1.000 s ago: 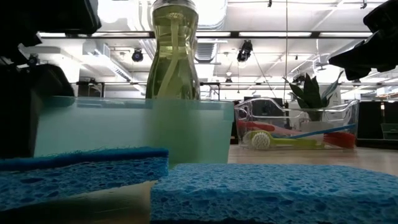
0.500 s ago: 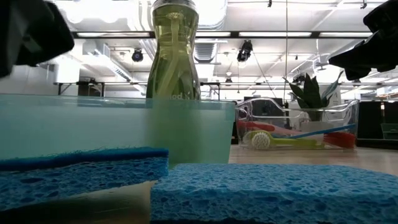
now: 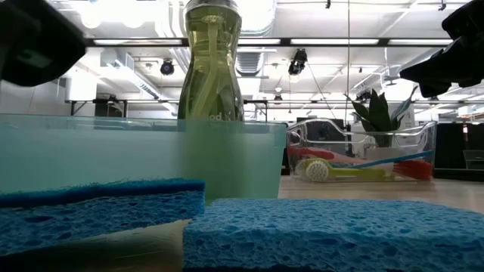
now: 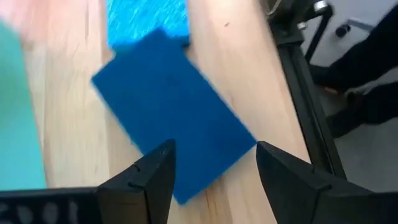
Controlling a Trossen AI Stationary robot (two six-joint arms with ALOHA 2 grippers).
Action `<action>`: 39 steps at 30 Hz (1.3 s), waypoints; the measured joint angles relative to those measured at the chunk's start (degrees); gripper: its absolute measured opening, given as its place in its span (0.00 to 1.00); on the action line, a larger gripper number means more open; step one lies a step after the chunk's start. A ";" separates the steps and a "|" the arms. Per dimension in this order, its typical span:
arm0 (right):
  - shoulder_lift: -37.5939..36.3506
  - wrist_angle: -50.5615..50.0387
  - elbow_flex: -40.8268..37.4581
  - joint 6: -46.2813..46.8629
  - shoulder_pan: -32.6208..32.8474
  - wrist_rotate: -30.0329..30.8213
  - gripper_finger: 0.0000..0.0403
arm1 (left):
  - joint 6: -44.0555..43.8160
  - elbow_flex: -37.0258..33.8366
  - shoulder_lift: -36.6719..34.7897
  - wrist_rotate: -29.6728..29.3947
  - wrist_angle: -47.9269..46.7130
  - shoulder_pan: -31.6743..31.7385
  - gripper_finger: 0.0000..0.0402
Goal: Pick & Place Kitchen Sink Supplies
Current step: Put the blue sponge into the left transparent bin
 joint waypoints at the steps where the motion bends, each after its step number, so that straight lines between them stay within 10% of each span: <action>1: -0.02 -0.02 0.00 0.00 0.02 0.00 0.02 | 2.04 0.32 0.23 0.18 0.27 0.03 0.53; 12: -0.02 -0.02 0.00 0.01 0.02 0.00 0.02 | 25.69 0.18 0.57 1.61 0.32 0.08 0.53; 29: -0.02 -0.02 0.00 0.00 0.02 0.00 0.02 | 29.10 -5.48 0.59 4.31 6.17 1.83 0.52; 39: -0.04 -0.02 0.00 0.00 0.00 0.00 0.02 | 29.46 -5.49 3.96 7.33 7.01 2.18 0.21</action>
